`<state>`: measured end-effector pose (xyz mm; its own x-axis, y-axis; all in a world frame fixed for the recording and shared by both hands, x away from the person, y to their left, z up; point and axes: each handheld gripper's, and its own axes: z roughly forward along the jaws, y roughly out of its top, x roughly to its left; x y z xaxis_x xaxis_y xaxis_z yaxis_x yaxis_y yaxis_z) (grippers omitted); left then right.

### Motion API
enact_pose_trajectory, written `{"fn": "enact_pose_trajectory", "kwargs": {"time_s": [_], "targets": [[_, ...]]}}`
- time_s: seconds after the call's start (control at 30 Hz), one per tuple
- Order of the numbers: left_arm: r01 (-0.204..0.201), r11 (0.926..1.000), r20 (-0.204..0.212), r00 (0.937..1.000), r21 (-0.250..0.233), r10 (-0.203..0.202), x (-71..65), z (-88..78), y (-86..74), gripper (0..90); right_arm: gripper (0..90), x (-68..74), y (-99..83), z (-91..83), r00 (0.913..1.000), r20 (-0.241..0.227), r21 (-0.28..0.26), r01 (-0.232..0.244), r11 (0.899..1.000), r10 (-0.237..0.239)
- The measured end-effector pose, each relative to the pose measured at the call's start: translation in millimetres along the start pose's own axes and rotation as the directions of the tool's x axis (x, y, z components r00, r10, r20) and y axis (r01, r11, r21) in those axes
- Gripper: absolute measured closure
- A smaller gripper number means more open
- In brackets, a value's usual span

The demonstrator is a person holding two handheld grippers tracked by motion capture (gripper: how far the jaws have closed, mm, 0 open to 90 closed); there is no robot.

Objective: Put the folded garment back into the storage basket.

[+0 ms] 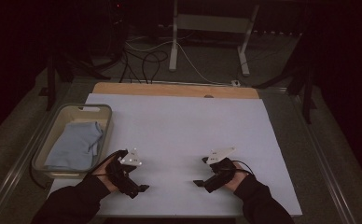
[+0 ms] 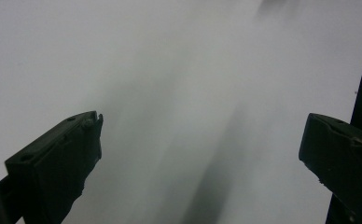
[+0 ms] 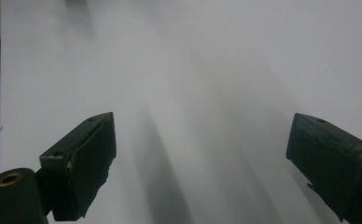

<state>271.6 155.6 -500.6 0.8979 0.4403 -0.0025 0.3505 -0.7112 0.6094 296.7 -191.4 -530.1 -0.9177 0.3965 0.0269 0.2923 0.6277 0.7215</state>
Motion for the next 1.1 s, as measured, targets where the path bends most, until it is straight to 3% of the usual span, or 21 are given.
{"fn": "enact_pose_trajectory", "kwargs": {"time_s": [0.4, 0.67, 0.8, 1.1], "targets": [[0.016, 0.9994, -0.009, 0.9998, -0.031, -0.016, -2.3, -0.7, -15.5, 0.0, 8.5, -3.7, -31.1, -31.6, 0.9995, 0.023, -0.020, -0.019, 1.000, 0.020], [0.018, 0.9995, -0.021, 0.9996, -0.025, -0.018, -2.3, 1.1, -25.8, 0.0, 8.5, -7.1, -52.0, -54.4, 0.9966, 0.059, -0.031, -0.056, 0.998, 0.058], [0.015, 0.9998, -0.018, 0.9997, -0.014, -0.016, -2.9, 3.3, -28.5, 0.0, 8.5, -7.1, -59.1, -61.9, 0.9966, 0.057, -0.028, -0.058, 0.998, 0.060], [0.022, 0.9988, -0.018, 0.9996, -0.044, -0.022, -3.2, 1.3, -36.4, 0.0, 8.5, -2.7, -87.0, -83.6, 0.9940, 0.088, -0.023, -0.063, 0.998, 0.065]]}}
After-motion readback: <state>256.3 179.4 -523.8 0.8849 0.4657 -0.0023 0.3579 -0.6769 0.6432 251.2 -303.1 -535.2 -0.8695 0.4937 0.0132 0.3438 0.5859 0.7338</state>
